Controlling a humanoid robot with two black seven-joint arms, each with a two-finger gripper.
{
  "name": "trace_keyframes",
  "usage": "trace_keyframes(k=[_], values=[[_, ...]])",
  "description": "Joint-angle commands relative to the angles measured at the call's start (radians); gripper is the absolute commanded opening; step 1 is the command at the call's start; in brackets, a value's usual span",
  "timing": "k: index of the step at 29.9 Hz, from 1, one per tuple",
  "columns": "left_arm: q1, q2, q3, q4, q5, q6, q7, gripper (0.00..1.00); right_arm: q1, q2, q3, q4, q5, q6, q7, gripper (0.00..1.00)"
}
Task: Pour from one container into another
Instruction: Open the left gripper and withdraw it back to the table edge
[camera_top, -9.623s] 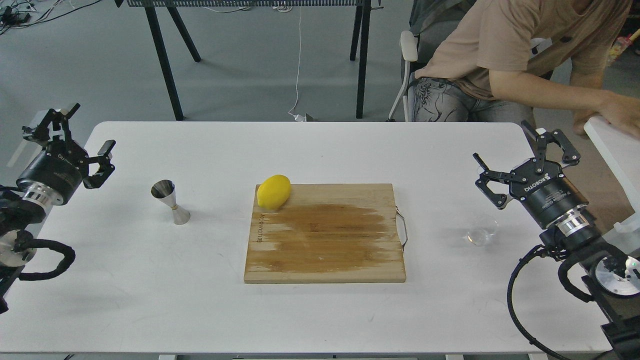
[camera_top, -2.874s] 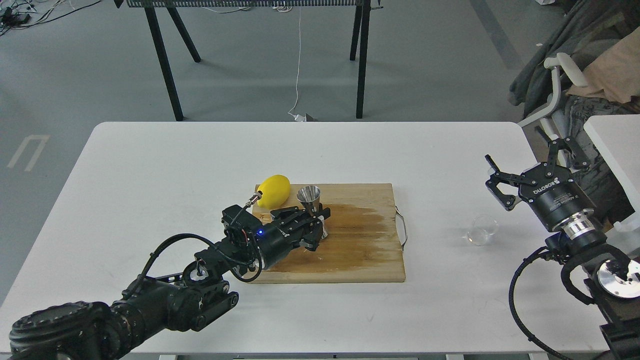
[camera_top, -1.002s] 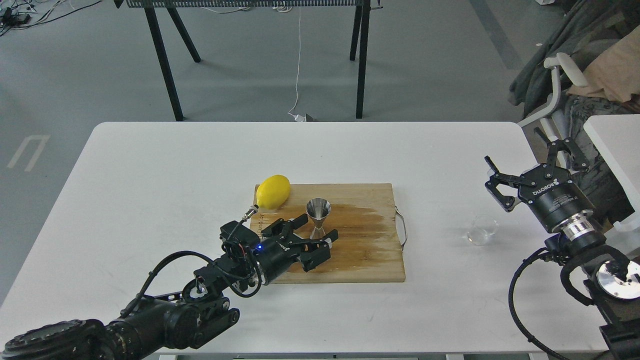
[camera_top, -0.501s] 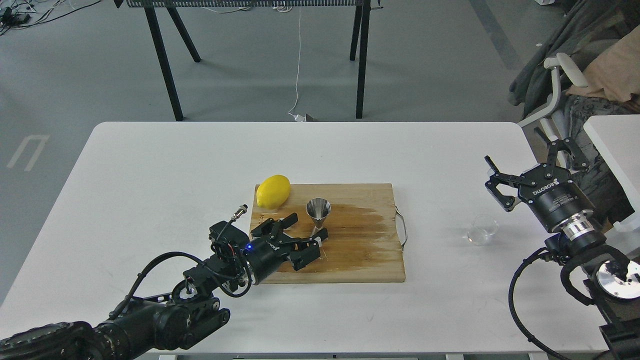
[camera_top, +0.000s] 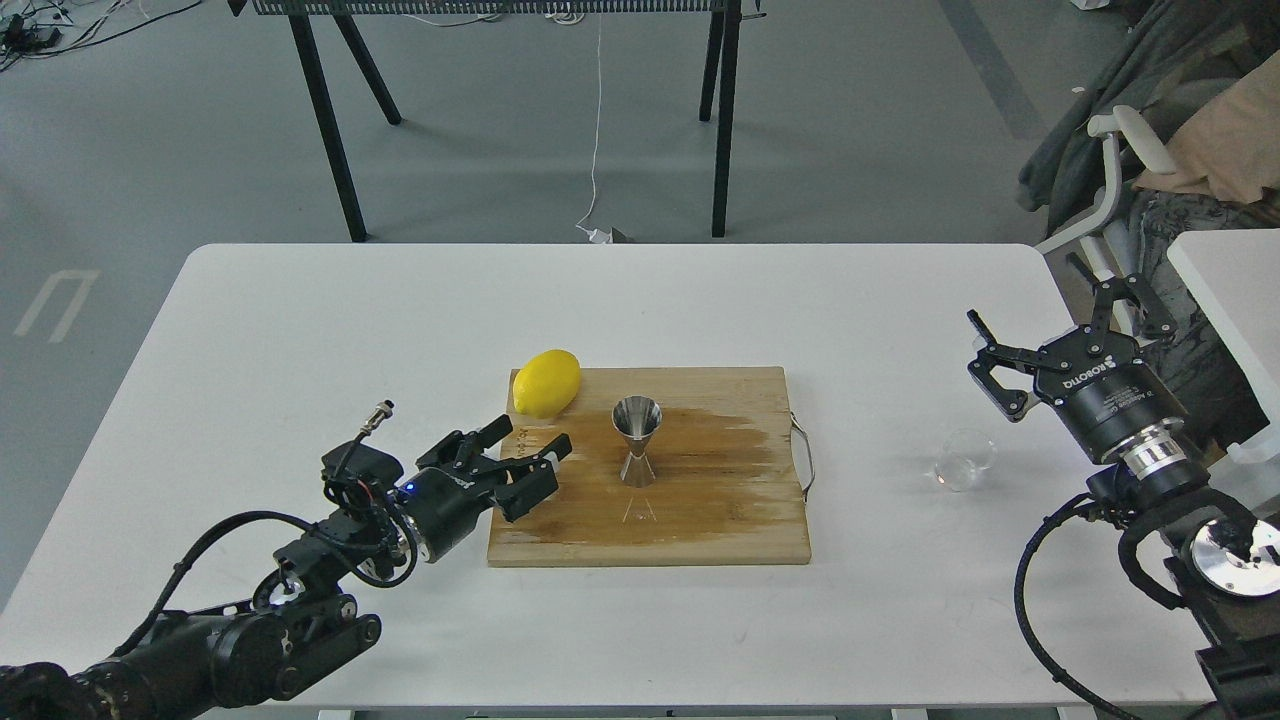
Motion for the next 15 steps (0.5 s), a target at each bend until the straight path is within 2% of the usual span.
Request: trace_keyframes(k=[1, 4, 9, 13, 14, 15], values=[[0.017, 0.117, 0.0, -0.08, -0.139, 0.0, 0.0, 0.98, 0.007, 0.0, 0.0, 0.002, 0.002, 0.0, 0.0, 0.98], [0.02, 0.208, -0.006, -0.144, -0.282, -0.004, 0.0, 0.98, 0.012, 0.0, 0.0, 0.003, 0.002, 0.0, -0.002, 0.99], [0.012, 0.328, -0.056, -0.194, -0.524, -0.436, 0.0, 0.98, 0.022, 0.005, -0.008, 0.011, 0.006, 0.0, -0.002, 0.98], [0.009, 0.401, -0.177, -0.186, -0.661, -0.914, 0.0, 0.98, 0.024, 0.029, -0.006, 0.011, 0.018, 0.0, -0.011, 0.99], [0.009, 0.412, -0.211, -0.181, -0.699, -0.977, 0.0, 0.98, 0.022, 0.032, -0.006, 0.011, 0.029, 0.0, -0.012, 0.99], [0.009, 0.418, -0.248, -0.175, -0.748, -0.977, 0.0, 0.98, 0.021, 0.038, -0.009, 0.013, 0.055, 0.0, -0.014, 0.98]])
